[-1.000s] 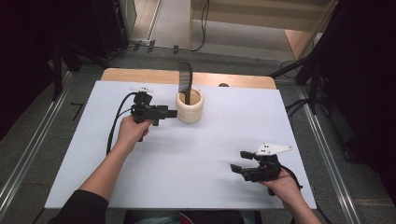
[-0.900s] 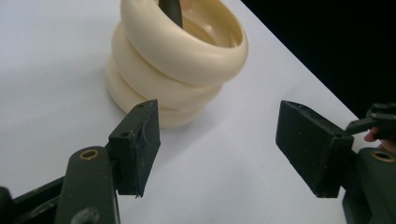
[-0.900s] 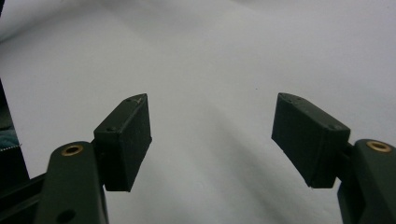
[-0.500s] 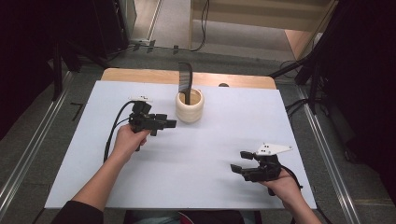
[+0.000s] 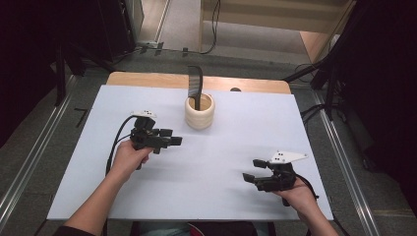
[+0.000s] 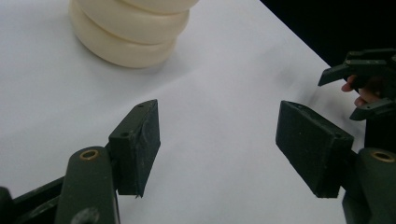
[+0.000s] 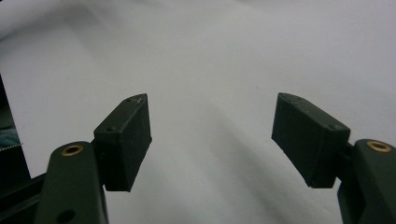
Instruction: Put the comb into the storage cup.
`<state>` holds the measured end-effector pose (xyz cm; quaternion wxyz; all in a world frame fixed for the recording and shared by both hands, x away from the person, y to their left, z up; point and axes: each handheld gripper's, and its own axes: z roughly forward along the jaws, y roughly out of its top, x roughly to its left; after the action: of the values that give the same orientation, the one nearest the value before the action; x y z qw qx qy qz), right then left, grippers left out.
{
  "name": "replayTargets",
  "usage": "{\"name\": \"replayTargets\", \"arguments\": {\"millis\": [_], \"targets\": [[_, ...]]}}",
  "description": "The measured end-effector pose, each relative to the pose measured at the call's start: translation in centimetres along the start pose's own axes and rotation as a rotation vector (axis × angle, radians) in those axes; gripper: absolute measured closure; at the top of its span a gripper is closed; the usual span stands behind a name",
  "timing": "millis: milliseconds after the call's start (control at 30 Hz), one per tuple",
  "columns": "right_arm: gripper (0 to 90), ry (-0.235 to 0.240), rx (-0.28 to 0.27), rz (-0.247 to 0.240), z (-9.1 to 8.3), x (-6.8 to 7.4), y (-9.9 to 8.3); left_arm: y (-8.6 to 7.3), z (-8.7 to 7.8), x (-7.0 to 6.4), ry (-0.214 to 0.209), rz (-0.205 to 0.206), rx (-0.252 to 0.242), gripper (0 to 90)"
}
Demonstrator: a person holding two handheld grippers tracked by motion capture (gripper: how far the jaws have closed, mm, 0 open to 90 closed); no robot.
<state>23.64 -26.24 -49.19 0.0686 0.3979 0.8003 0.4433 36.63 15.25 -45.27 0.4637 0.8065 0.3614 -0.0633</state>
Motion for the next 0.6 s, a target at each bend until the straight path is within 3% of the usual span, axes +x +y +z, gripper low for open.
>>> {"name": "replayTargets", "arguments": {"millis": [600], "targets": [[26.4, -0.001, 0.008, 0.004, 0.0, -0.1, -0.1, -2.8, -1.4, -1.5, -0.013, 0.013, 0.043, 31.6]]}}
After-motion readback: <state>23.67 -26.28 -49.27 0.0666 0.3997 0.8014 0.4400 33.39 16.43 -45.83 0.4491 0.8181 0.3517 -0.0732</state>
